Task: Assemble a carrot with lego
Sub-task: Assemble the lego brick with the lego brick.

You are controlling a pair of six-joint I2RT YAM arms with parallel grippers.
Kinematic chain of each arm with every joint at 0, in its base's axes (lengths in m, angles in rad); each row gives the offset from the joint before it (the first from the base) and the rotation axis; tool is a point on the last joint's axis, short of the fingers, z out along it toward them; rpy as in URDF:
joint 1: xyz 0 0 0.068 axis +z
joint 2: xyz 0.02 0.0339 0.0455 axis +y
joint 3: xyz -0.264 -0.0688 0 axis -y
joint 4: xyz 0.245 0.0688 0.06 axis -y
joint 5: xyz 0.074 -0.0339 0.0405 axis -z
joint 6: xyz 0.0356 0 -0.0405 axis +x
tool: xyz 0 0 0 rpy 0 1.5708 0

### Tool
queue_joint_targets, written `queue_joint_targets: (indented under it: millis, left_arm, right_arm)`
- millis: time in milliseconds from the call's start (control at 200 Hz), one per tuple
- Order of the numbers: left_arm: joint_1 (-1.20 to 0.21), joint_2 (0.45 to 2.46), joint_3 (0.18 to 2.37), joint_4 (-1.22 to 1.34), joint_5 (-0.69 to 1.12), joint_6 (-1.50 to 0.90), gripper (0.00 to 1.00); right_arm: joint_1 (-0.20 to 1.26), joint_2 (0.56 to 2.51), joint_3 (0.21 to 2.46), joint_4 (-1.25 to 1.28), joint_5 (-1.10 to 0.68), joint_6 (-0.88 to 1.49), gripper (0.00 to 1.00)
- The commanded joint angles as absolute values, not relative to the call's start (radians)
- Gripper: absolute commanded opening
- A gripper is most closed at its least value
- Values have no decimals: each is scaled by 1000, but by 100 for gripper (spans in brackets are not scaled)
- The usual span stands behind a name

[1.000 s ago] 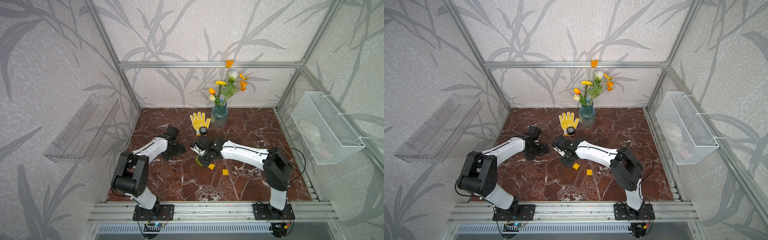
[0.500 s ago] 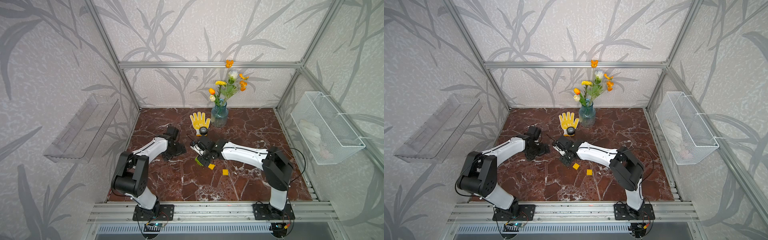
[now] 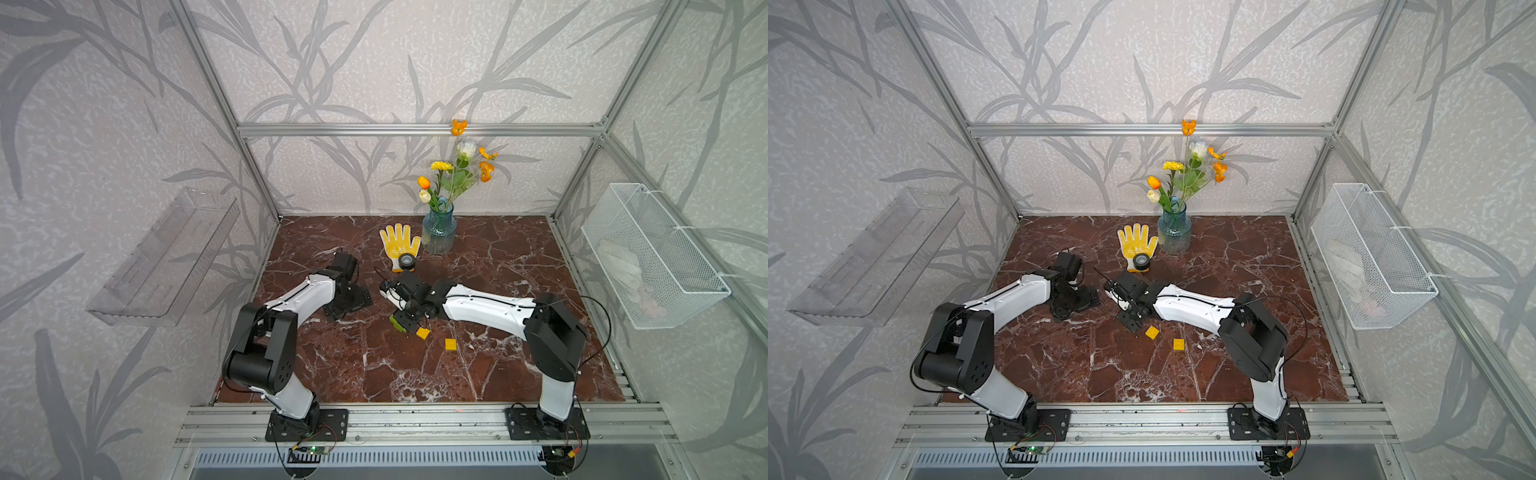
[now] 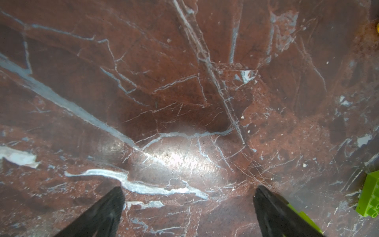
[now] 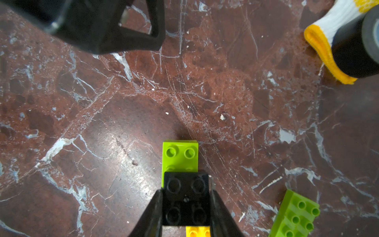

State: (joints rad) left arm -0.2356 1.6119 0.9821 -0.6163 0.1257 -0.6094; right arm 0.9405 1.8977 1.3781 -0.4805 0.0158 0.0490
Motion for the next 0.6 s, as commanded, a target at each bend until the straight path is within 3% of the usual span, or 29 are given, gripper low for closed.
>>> queue_joint_targets:
  millis: [0, 595]
  left_arm:
    - [-239, 1614, 994, -625, 116, -599, 100]
    - [-239, 1618, 989, -623, 117, -600, 99]
  right_arm:
    - [937, 1884, 1366, -471, 0, 73, 36]
    - [942, 1885, 1308, -457, -6, 101, 36]
